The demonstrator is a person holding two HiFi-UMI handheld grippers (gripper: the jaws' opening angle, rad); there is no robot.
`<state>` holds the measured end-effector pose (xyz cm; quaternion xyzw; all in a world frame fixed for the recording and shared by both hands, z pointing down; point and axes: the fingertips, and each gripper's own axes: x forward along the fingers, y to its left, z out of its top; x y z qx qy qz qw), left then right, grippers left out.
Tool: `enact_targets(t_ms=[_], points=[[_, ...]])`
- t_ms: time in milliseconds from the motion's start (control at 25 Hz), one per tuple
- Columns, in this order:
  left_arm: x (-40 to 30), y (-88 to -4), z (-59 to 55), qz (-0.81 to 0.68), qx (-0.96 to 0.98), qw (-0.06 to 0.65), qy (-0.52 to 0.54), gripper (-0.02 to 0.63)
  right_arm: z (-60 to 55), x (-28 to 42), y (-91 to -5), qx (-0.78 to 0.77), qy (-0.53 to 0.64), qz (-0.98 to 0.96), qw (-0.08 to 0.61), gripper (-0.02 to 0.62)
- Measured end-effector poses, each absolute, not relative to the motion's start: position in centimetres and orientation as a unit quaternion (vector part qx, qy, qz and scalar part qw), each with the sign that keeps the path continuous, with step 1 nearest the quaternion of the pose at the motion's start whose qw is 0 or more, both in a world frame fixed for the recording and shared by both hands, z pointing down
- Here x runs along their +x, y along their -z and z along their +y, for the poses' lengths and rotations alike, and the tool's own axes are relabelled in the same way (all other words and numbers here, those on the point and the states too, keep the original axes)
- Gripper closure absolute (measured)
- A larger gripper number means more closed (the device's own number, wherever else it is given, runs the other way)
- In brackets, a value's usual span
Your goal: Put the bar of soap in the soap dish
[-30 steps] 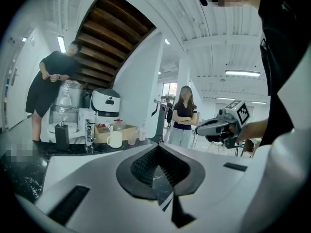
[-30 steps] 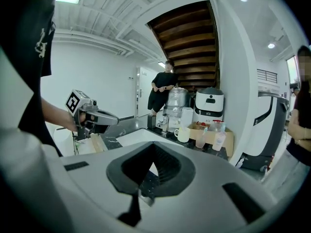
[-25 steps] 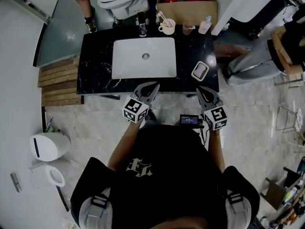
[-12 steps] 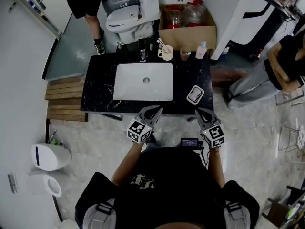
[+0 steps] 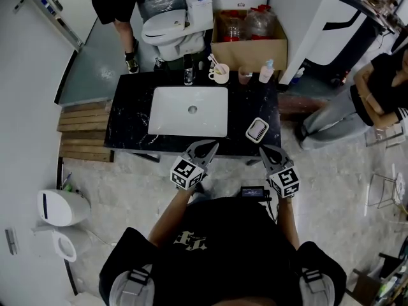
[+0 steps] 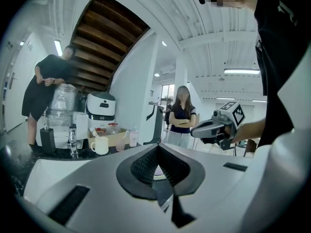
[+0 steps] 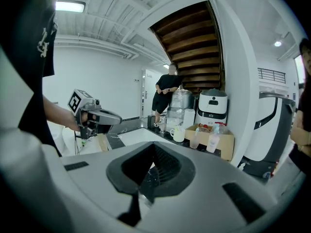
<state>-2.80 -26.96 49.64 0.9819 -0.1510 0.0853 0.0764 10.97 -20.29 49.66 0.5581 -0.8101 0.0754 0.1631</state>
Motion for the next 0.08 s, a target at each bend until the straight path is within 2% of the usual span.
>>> enact_targets(t_ms=[80], points=[[-2.82, -49.60, -27.12, -0.153, 0.981, 0.077, -0.086, 0.598, -20.35, 11.06, -49.64, 0.557, -0.078, -0.810, 0.163, 0.588]])
